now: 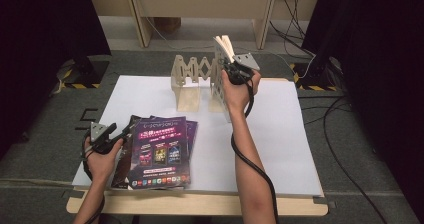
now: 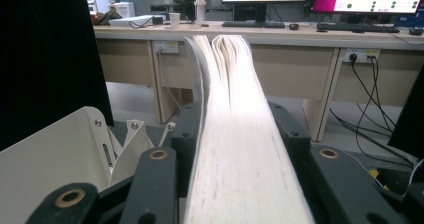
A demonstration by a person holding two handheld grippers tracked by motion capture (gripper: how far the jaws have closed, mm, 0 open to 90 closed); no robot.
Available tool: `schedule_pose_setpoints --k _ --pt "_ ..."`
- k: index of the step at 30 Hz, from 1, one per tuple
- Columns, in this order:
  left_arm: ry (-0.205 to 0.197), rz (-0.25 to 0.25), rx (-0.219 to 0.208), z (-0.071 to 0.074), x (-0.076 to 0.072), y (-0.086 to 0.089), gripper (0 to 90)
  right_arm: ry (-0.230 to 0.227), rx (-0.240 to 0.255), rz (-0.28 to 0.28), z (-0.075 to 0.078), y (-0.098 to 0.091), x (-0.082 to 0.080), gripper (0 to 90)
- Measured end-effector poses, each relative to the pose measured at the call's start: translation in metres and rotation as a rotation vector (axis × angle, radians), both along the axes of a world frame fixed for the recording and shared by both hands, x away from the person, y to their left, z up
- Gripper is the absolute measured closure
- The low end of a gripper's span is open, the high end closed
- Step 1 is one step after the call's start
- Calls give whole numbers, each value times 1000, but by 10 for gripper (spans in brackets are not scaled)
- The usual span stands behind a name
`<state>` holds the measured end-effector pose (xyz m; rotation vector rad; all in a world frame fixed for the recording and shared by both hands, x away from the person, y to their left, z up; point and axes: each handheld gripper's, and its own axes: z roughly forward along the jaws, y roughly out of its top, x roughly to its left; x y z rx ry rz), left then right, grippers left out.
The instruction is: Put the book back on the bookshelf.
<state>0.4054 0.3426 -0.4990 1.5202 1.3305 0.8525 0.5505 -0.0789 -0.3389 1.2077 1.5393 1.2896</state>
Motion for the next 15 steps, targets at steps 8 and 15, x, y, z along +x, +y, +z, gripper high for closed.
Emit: schedule_pose_setpoints --k 8,15 --pt "1 -1 0 0 0 0 426 40 -17 -22 3 4 1 722" --pt "2 -1 -1 0 0 0 427 27 3 -49 2 3 0 746"
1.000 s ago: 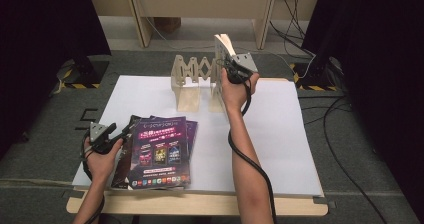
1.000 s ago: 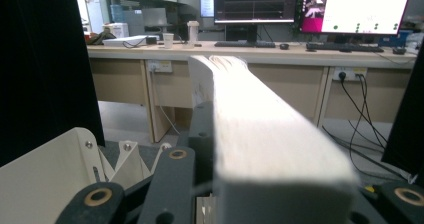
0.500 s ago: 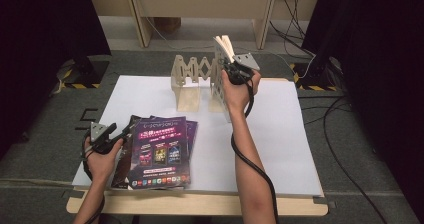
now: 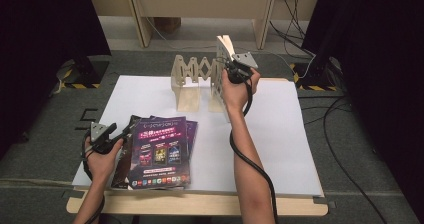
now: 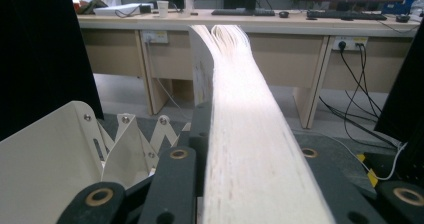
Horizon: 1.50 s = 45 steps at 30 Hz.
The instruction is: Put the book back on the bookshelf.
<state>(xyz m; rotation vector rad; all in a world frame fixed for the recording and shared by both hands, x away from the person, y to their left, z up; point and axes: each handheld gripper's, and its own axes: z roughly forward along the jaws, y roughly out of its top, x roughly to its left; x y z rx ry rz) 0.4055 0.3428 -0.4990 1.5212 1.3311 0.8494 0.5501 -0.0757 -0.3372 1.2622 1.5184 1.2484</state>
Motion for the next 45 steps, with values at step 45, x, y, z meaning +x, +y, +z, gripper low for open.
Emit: schedule_pose_setpoints --k 45 --pt "-4 -1 4 0 0 -1 425 -47 -4 64 -5 -4 -30 565"
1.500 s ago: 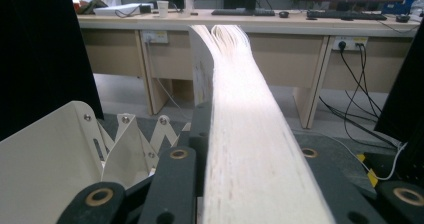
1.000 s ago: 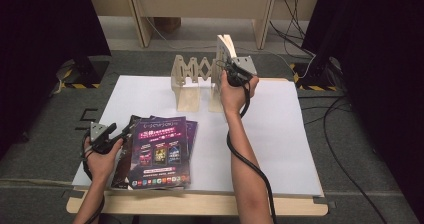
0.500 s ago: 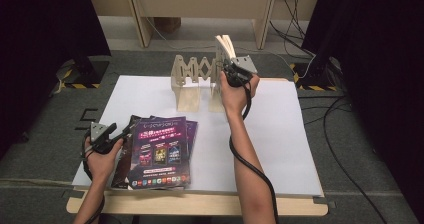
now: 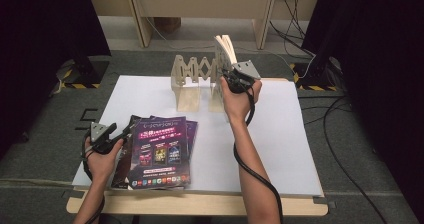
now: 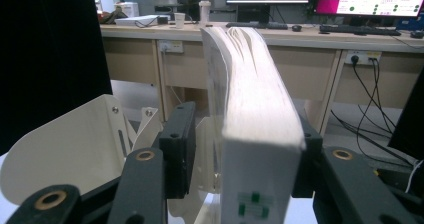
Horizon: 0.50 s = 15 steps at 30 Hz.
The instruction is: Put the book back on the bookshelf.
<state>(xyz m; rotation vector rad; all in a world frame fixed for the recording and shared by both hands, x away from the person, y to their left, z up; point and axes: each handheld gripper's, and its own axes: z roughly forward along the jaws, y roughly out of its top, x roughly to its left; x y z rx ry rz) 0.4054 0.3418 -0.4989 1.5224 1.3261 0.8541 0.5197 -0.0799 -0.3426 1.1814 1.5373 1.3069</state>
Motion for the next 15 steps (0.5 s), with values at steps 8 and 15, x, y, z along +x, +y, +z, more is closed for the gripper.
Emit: schedule_pose_setpoints --k 8,15 --pt "2 -1 -1 0 0 0 423 4 -1 16 -1 -5 -11 557" --pt "13 -8 -7 1 0 -2 421 18 2 24 -1 -11 -19 549"
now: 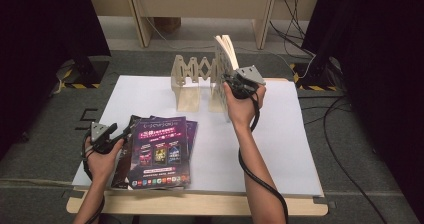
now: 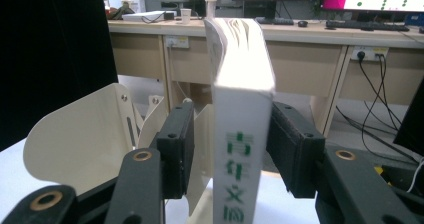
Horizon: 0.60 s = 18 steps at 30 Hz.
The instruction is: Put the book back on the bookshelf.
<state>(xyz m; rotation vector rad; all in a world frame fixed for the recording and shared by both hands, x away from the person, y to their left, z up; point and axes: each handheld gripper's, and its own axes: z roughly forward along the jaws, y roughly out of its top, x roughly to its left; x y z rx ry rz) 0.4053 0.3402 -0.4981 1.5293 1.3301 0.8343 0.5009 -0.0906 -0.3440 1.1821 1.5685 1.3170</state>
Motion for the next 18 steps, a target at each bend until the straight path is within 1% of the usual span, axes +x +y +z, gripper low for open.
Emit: schedule_pose_setpoints --k 6,8,9,10,12,16,18 --pt "-3 -8 16 6 -2 -4 418 12 -5 14 -4 -2 -7 549" --pt "-3 -9 20 9 -4 -5 418 18 2 22 -5 -3 -10 549" --pt "-3 -14 22 10 -4 -5 419 20 -8 20 -6 -4 -11 549" --pt "0 -17 21 11 -4 -6 419 15 -5 21 -6 -4 -12 549" --pt "6 -21 18 14 -5 -8 421 17 -5 25 -7 -4 -14 549" --pt "34 -20 7 20 -7 -11 435 28 -1 33 -8 -7 -19 549" --pt "53 -27 0 22 -8 -13 444 37 -5 35 -8 -8 -22 550"
